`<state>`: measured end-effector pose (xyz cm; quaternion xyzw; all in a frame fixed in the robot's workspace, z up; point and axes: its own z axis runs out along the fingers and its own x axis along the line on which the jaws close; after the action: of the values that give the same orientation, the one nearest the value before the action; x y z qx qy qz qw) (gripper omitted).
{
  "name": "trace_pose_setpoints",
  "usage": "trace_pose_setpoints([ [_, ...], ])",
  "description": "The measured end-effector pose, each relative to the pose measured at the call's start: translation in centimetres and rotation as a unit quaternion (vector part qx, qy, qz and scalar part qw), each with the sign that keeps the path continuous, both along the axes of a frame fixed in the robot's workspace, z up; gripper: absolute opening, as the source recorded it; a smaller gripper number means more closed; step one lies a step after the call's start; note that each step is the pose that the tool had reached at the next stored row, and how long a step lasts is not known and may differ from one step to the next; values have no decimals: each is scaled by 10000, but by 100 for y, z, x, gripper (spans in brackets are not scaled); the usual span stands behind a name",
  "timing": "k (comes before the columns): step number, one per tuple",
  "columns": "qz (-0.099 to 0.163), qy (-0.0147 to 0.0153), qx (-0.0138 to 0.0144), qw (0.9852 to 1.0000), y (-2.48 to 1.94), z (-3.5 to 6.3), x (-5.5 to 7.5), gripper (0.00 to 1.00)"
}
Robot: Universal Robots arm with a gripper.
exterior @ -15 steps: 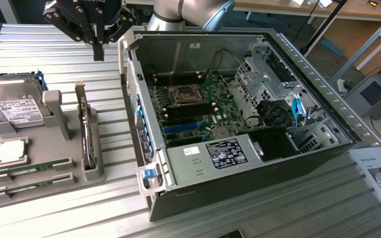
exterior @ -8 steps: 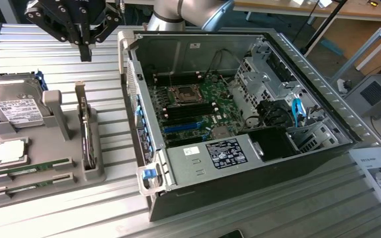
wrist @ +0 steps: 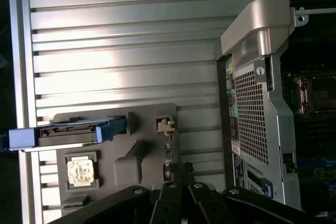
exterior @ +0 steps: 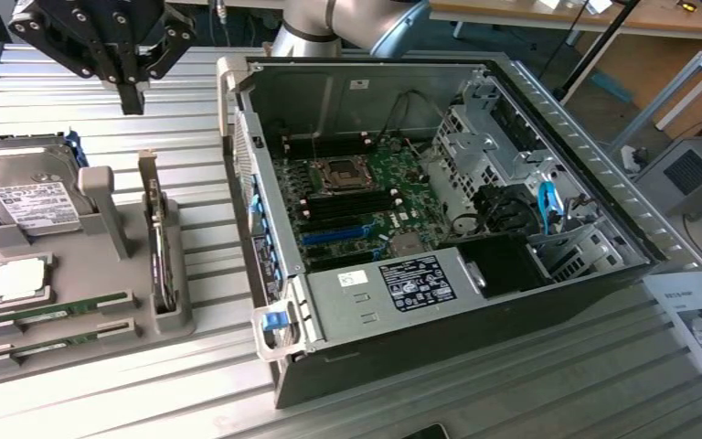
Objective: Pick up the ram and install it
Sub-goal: 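Reach for the ram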
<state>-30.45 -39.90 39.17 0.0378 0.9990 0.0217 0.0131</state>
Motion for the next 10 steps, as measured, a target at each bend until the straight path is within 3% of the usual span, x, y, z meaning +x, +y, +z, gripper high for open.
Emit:
trace_pose_setpoints([
  [10, -1, 0, 0, 10000, 0, -3, -372, 11],
])
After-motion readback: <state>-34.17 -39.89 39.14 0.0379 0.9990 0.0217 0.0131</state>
